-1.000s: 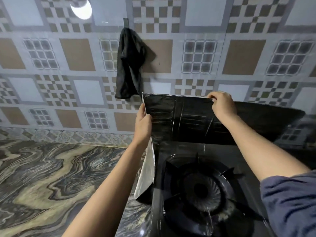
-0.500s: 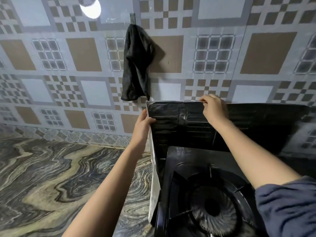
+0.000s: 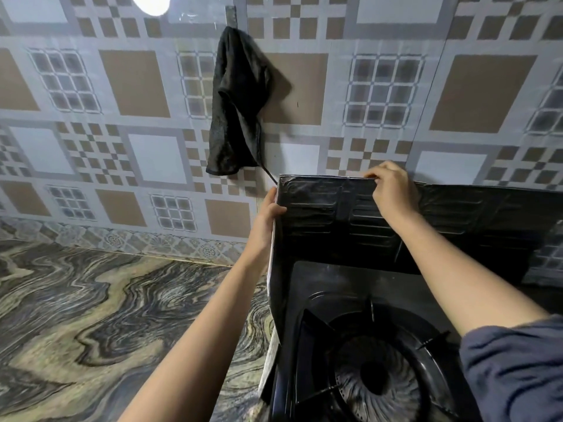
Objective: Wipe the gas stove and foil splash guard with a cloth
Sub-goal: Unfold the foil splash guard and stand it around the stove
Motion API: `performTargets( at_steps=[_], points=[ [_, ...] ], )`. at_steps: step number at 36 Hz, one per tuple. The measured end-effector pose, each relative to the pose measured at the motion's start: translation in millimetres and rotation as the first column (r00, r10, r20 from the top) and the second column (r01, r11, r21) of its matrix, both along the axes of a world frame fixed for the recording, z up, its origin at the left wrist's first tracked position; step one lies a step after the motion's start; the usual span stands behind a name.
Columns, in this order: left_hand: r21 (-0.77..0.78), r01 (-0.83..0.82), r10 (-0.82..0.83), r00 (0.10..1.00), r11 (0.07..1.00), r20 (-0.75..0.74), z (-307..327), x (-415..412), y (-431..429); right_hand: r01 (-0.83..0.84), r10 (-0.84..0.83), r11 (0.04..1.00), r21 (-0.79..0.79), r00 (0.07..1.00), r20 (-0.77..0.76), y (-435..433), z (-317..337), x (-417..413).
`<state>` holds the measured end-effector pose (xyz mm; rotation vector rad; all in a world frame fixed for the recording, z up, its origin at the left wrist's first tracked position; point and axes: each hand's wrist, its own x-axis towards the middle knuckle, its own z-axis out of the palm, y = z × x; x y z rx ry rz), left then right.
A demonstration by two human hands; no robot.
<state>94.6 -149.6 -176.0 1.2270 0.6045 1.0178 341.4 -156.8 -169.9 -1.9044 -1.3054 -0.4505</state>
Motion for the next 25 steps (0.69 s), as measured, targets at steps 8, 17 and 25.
performTargets(
  at_steps=[8,17,25],
  points=[
    [-0.07,0.048,-0.048,0.999,0.996,-0.007,-4,17,4,0.105,-0.103,0.992,0.064,0.994,-0.025,-11,-1,18],
    [-0.087,0.041,-0.043,0.999,0.995,-0.022,-7,27,16,0.193,-0.169,0.972,0.136,0.971,-0.168,-12,-1,16],
    [-0.091,0.042,-0.044,0.999,0.995,-0.016,-14,29,25,0.211,-0.174,0.96,0.182,0.965,-0.196,-6,-6,17]
  ],
)
